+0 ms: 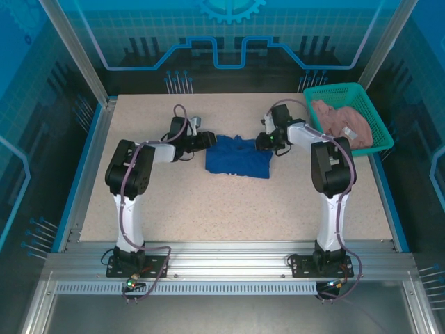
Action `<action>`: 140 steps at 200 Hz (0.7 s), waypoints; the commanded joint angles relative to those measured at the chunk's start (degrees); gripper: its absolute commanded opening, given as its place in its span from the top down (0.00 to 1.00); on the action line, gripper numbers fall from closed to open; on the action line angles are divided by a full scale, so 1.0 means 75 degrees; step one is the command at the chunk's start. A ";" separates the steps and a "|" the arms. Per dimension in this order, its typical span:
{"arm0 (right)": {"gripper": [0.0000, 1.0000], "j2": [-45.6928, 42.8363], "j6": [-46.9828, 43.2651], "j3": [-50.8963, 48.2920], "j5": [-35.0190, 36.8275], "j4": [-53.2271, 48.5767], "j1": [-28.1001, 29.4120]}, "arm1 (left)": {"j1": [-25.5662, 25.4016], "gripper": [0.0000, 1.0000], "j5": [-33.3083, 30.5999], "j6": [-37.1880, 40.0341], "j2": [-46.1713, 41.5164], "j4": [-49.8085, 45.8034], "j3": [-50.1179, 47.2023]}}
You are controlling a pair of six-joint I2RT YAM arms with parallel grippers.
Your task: Fold the inside-out t-shirt
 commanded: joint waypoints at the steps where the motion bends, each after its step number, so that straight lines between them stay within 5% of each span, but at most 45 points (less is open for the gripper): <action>1: 0.62 -0.0811 -0.0097 -0.0095 0.0211 -0.0358 -0.0301 | 0.0328 0.40 -0.0046 -0.0361 -0.0617 -0.0497 -0.0050; 65: 0.38 -0.2428 0.0157 -0.1771 -0.0196 0.0220 -0.0289 | 0.0053 0.10 0.0934 -0.0090 -0.1405 -0.1685 -0.0999; 111: 0.36 -0.2679 0.0195 -0.2254 -0.0476 0.0342 -0.0174 | -0.0397 0.09 0.1218 0.0240 -0.0391 -0.2199 -0.0108; 140: 0.36 -0.2752 0.0215 -0.2440 -0.0552 0.0418 -0.0165 | -0.0647 0.19 0.1251 0.0208 0.0008 -0.2098 0.0172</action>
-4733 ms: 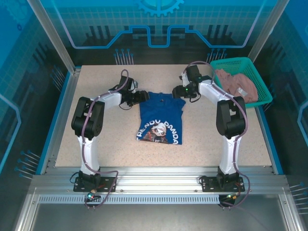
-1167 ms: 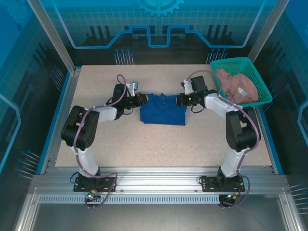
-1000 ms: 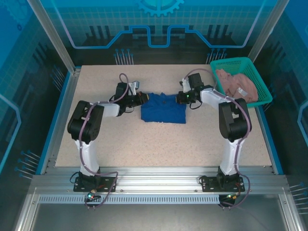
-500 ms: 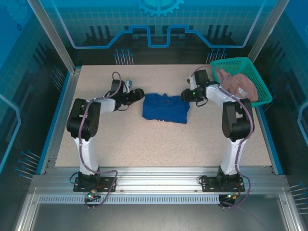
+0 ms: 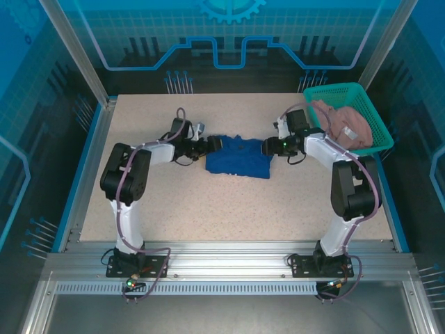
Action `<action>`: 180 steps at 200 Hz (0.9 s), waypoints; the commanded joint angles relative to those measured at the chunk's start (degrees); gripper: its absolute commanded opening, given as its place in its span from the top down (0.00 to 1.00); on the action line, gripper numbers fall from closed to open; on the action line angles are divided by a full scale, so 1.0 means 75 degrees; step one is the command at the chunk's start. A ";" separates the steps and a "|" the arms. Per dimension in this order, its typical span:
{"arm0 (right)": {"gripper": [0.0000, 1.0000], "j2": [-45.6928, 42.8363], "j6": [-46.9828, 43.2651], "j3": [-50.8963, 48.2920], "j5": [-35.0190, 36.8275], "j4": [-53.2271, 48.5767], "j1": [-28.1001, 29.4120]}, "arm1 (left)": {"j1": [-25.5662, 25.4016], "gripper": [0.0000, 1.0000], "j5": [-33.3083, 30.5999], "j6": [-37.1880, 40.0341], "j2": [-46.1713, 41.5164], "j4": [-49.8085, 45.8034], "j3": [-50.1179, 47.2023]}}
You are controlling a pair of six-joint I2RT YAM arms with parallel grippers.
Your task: Fold the inside-out t-shirt
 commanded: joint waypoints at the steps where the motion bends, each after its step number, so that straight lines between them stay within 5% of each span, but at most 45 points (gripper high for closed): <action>1: 0.36 -0.0297 0.0100 -0.0170 -0.0226 0.0153 0.0068 | -0.0283 0.20 0.0367 0.0127 0.0509 -0.0266 0.0178; 34: 0.36 -0.0255 0.0114 -0.0233 -0.0278 0.0218 0.0065 | -0.0367 0.45 0.0523 0.0048 0.0659 0.0035 0.0252; 86: 0.36 -0.0106 0.0156 -0.0212 -0.0335 0.0247 0.0061 | 0.0138 1.00 0.0532 0.0191 0.0550 -0.0411 0.0535; 131: 0.36 -0.0349 0.0078 -0.0221 -0.0221 0.0087 0.0047 | 0.1614 1.00 0.0068 0.2159 0.0066 -0.3659 0.1714; 180: 0.36 -0.0758 0.0033 -0.0347 -0.0369 -0.0056 0.0084 | 0.3087 1.00 -0.1956 0.3798 0.0262 -0.5897 0.3683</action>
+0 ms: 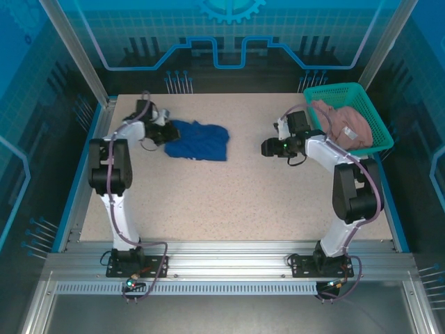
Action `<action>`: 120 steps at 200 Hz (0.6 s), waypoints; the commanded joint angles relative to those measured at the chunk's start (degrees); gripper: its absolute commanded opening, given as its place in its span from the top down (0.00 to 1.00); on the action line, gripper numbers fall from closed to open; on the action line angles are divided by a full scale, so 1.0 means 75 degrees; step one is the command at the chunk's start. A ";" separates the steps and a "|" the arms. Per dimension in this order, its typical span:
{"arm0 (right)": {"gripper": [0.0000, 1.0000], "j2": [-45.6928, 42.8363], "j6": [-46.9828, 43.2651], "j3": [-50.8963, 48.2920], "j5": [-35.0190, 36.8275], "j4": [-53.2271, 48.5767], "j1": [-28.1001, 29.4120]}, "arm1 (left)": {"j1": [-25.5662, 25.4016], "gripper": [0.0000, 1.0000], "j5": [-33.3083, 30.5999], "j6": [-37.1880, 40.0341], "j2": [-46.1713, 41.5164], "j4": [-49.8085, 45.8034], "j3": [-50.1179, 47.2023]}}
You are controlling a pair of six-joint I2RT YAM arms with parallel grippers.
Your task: Fold the inside-out t-shirt
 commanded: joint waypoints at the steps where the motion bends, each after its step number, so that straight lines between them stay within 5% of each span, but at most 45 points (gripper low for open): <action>1: 0.36 -0.0442 -0.0046 -0.0103 -0.0188 -0.0230 0.0074 | 0.0474 1.00 -0.1193 0.1203 -0.0196 -0.1681 0.1020; 70: 0.35 -0.1054 -0.0147 -0.0163 -0.0217 -0.0536 0.0111 | 0.0830 0.95 -0.4886 0.2047 0.2586 -0.4174 0.6141; 96: 0.35 -0.1194 -0.0127 -0.0221 -0.0143 -0.0602 0.0120 | 0.0843 0.66 -0.5733 0.1913 0.3464 -0.4575 0.7825; 120: 0.34 -0.1510 -0.0060 -0.0374 0.0187 -0.0656 0.0149 | 0.0819 0.41 -0.5869 0.1549 0.3085 -0.4251 0.7701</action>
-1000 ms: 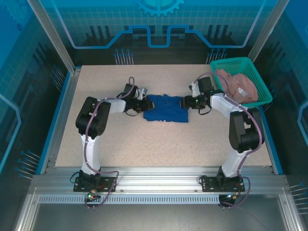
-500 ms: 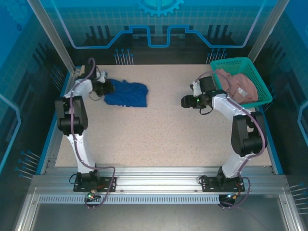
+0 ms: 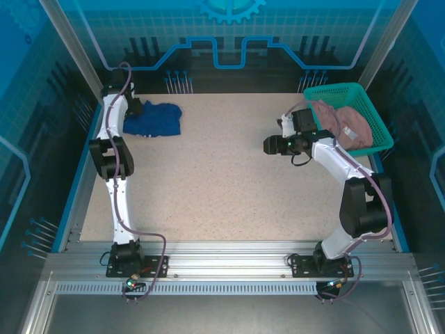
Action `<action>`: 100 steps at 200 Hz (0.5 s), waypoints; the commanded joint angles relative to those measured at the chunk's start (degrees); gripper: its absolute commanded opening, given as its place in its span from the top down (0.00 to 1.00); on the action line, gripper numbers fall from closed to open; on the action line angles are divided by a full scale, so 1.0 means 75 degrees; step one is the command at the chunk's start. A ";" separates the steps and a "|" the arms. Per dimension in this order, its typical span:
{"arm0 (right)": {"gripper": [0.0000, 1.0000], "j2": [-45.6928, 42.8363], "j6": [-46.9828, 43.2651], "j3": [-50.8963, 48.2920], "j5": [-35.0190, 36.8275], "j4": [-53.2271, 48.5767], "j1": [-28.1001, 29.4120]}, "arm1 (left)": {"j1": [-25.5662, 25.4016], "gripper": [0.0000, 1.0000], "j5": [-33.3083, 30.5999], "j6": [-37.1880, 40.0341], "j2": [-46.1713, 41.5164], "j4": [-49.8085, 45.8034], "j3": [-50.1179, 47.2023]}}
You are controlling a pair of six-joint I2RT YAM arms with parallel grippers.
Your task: Fold the inside-out t-shirt
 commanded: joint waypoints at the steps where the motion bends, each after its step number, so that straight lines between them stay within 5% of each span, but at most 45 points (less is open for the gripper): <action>1: 0.34 -0.0480 -0.0028 -0.0232 0.0244 -0.0271 0.0138 | -0.0026 0.39 -0.0775 -0.0249 -0.0442 -0.0389 0.0223; 41: 0.26 -0.1619 -0.0032 -0.1120 0.2224 0.0094 0.0467 | -0.0280 0.18 -0.0472 -0.0877 -0.2976 0.1418 -0.2982; 71: 0.00 -0.2466 -0.0176 -0.1849 0.3982 0.0596 0.0670 | -0.0814 0.03 0.0646 -0.1688 -0.5903 0.3960 -0.7255; 100: 0.00 -0.2728 -0.0287 -0.2313 0.5977 0.0910 0.0658 | -0.1363 0.01 0.1209 -0.2568 -0.8491 0.6840 -1.1244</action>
